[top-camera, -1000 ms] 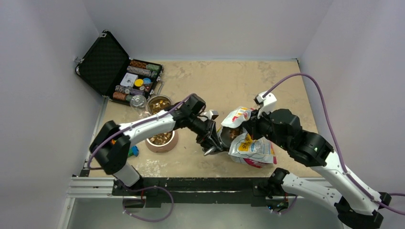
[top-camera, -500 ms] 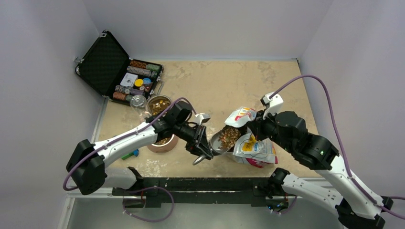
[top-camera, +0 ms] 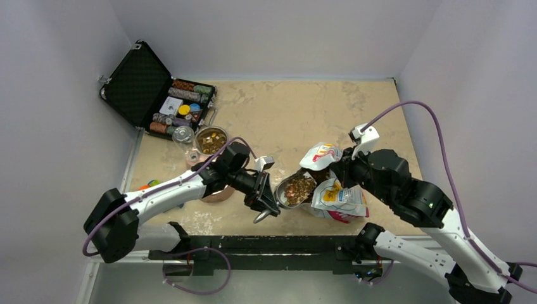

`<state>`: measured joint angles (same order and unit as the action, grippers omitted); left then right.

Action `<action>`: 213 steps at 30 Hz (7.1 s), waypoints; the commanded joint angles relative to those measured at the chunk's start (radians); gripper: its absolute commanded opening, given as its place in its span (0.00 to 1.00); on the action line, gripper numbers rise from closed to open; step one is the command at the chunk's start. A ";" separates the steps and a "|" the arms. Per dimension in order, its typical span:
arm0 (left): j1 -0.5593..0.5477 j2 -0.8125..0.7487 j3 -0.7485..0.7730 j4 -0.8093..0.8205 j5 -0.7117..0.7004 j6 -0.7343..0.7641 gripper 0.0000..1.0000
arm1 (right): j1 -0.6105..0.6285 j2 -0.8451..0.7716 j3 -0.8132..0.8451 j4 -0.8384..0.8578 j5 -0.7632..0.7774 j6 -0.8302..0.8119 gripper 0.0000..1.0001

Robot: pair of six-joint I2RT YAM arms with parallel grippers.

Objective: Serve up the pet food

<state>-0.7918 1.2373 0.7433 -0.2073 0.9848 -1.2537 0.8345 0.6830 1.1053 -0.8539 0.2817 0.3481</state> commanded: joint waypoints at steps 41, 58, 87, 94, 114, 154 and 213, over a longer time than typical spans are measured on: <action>0.067 -0.175 -0.359 0.859 0.063 -0.557 0.00 | -0.005 -0.039 0.087 0.051 0.074 0.035 0.00; 0.103 -0.441 -0.162 0.160 0.144 -0.179 0.00 | -0.005 -0.068 0.054 0.052 0.098 0.069 0.00; 0.447 -0.531 -0.098 -0.030 -0.136 -0.311 0.00 | -0.005 -0.111 0.055 0.015 0.103 0.076 0.00; 0.505 -0.713 -0.243 -0.136 -0.296 -0.367 0.00 | -0.005 -0.109 0.053 0.018 0.092 0.060 0.00; 0.517 -1.041 -0.306 -0.597 -0.653 -0.602 0.00 | -0.005 -0.075 0.054 0.051 0.051 0.013 0.00; 0.517 -0.436 0.126 -0.957 -0.561 -0.948 0.00 | -0.005 -0.159 0.017 0.006 0.089 0.077 0.00; 0.514 -0.377 0.080 -0.422 -0.332 -0.214 0.00 | -0.005 -0.149 0.005 0.028 0.061 0.108 0.00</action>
<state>-0.2417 0.9283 0.9871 -1.2392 0.5133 -1.5288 0.8322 0.5262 1.0454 -0.8856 0.2764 0.4351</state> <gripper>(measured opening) 0.226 0.007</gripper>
